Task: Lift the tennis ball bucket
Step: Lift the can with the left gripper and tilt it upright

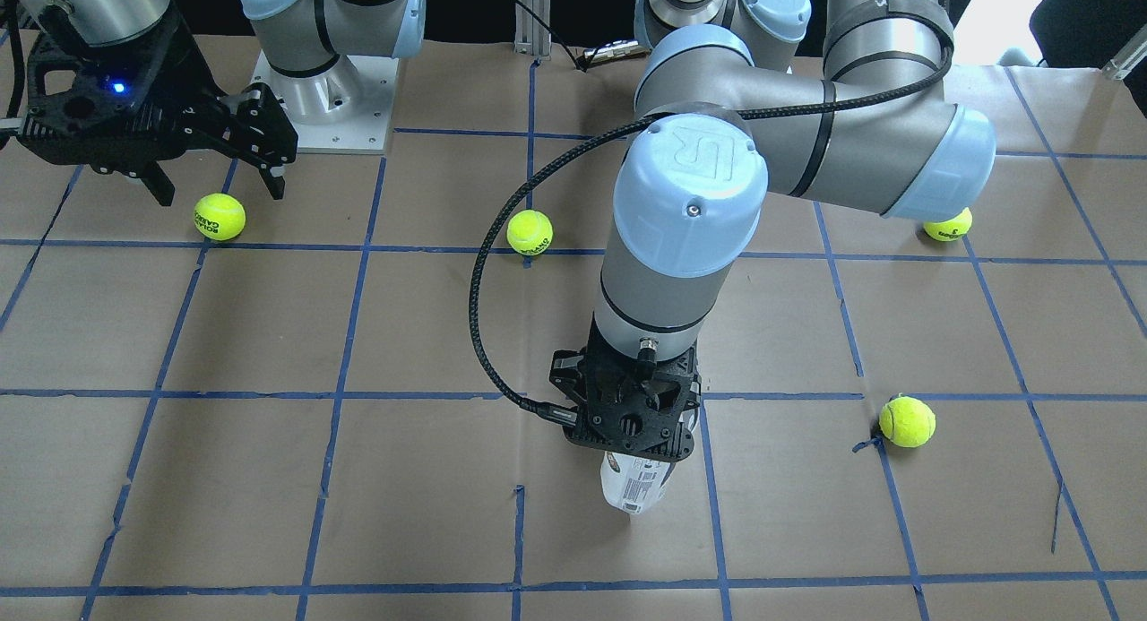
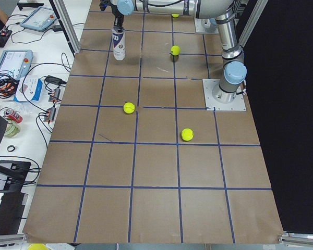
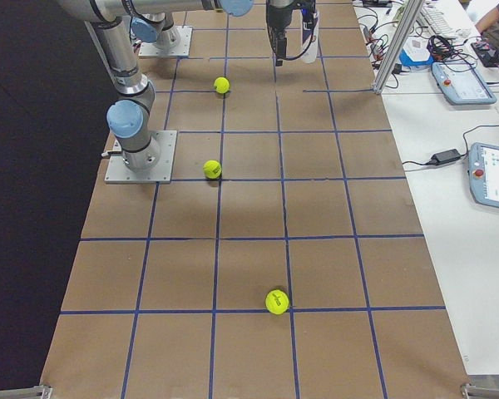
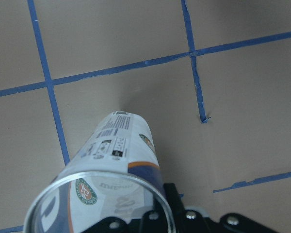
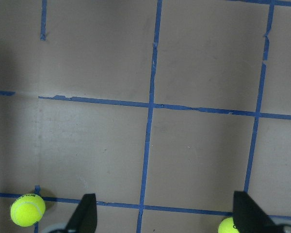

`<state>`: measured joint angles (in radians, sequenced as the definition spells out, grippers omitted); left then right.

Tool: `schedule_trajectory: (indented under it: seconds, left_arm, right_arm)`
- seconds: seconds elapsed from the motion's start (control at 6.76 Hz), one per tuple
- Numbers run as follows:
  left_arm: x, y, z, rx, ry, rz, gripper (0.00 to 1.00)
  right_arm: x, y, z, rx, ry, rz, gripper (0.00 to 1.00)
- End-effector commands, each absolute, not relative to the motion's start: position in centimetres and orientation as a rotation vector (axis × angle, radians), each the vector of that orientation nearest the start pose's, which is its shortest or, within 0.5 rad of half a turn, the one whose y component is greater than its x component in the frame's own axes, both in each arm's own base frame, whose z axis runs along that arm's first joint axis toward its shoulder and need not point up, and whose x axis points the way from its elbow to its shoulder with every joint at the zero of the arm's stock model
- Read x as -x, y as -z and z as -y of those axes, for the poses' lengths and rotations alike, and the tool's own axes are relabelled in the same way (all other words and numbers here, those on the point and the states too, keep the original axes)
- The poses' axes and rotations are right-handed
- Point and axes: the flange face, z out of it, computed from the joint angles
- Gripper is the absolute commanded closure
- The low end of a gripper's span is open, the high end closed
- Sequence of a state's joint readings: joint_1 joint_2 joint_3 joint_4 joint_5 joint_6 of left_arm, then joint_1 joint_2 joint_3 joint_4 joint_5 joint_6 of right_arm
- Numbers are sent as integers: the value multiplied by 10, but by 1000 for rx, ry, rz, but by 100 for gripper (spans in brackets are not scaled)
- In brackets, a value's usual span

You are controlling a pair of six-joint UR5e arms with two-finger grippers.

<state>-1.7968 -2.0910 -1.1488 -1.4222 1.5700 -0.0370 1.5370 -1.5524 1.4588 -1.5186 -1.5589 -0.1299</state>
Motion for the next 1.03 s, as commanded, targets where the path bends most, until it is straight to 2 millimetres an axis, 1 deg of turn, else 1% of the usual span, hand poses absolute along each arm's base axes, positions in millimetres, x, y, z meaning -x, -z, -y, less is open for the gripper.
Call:
schedule_trajectory:
  seconds: [0.0, 0.3, 0.44, 0.59, 0.74, 0.89]
  left_arm:
    - [296, -372, 672, -316, 110, -3147, 97]
    - [296, -358, 668, -352, 81, -3149, 96]
    - [295, -355, 666, -400, 69, -3140, 93]
    - [295, -340, 666, -431, 31, -3134, 77]
    - [295, -340, 664, -450, 26, -3131, 61]
    - [294, -348, 660, -452, 26, -3130, 39]
  right_arm:
    - [-118, -529, 506, 152, 66, -3128, 0]
    - [-118, -529, 506, 152, 66, -3128, 0]
    - [-118, -529, 506, 154, 66, -3128, 0]
    - [-118, -529, 506, 152, 66, -3128, 0]
    - [-118, -529, 506, 152, 66, -3128, 0]
    - [-118, -529, 506, 152, 66, -3128, 0]
